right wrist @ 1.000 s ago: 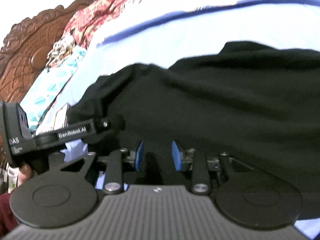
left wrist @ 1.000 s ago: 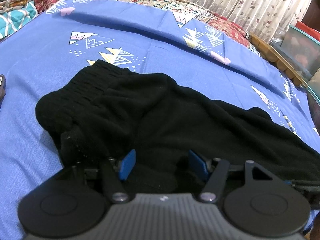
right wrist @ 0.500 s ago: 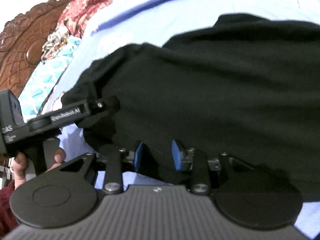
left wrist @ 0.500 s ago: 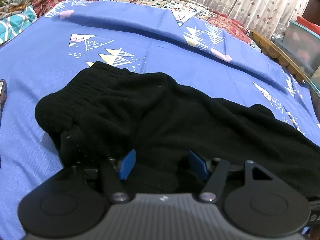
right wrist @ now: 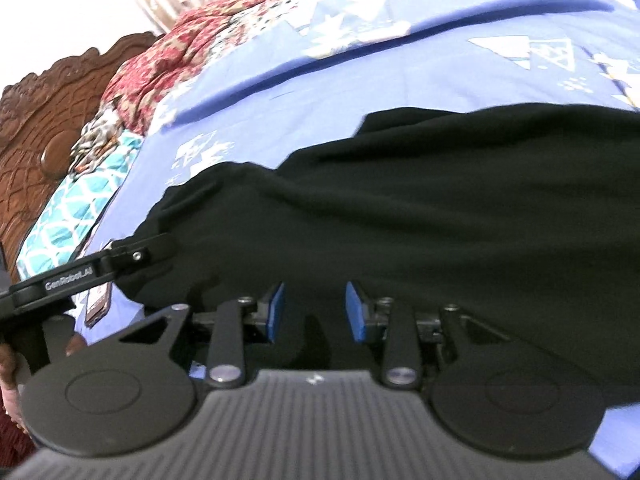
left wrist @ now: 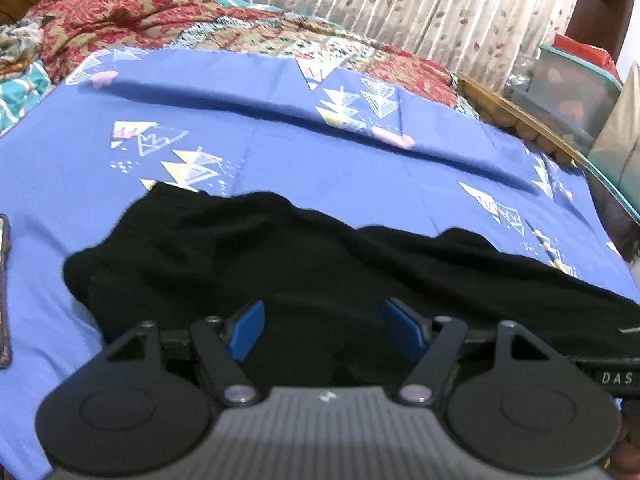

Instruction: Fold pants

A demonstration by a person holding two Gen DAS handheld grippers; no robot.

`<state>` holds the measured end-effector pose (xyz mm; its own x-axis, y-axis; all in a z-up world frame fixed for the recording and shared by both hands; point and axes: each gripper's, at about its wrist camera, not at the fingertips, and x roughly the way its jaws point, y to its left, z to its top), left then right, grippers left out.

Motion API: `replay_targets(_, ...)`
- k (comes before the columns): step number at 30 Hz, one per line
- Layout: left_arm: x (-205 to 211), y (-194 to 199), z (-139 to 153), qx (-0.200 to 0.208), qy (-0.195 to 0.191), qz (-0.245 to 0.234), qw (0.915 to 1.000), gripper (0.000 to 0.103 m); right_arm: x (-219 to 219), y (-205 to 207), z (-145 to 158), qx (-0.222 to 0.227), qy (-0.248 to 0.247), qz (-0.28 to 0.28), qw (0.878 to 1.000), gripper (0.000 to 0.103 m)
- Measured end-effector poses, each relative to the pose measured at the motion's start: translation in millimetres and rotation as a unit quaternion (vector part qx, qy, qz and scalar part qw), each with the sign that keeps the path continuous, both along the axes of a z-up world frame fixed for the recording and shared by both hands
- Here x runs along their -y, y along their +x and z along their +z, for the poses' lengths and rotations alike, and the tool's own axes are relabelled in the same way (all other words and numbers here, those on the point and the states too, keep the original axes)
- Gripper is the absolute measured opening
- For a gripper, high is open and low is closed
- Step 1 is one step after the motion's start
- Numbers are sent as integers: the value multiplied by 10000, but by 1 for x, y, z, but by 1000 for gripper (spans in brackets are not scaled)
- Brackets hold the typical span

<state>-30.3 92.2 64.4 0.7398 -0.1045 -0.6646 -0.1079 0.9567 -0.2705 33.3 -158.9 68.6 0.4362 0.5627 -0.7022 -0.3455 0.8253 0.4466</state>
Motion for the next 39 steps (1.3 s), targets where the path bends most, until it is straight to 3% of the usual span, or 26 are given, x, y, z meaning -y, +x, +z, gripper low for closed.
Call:
replay_targets(8,10,13,-33,-719,204,43,9972,67,22,-2,-13,-252,-144,-415,9987,37)
replay_targets(17,17,14,-34,-813,372,34,9960,70,29,-5,-15,-401,-105,-456,9981,37)
replay_targets(19,17,15,-34,-824,375,40,9959,70,33,-7,-11,-323,-53,-484,9983,38)
replay_targets(22,19,16,-31,-836,409,48,9957,71,45,-12,-3,-26,-52,-567,9984,48)
replay_targets(26,24,15,-21,-726,369,49,9967,71,62,-18,4,305,-243,-803,9960,49)
replay_targets(31,39,11,-12,-527,258,-245,9980,72,83,-23,-5,181,-325,-1214,9919,49)
replay_targets(37,50,19,-38,-1048,406,-304,9932,73,85,-25,-16,113,-435,-1316,9903,52)
replay_targets(39,50,19,-41,-1014,452,-332,9933,73,82,-28,-17,199,-489,-1275,9904,57)
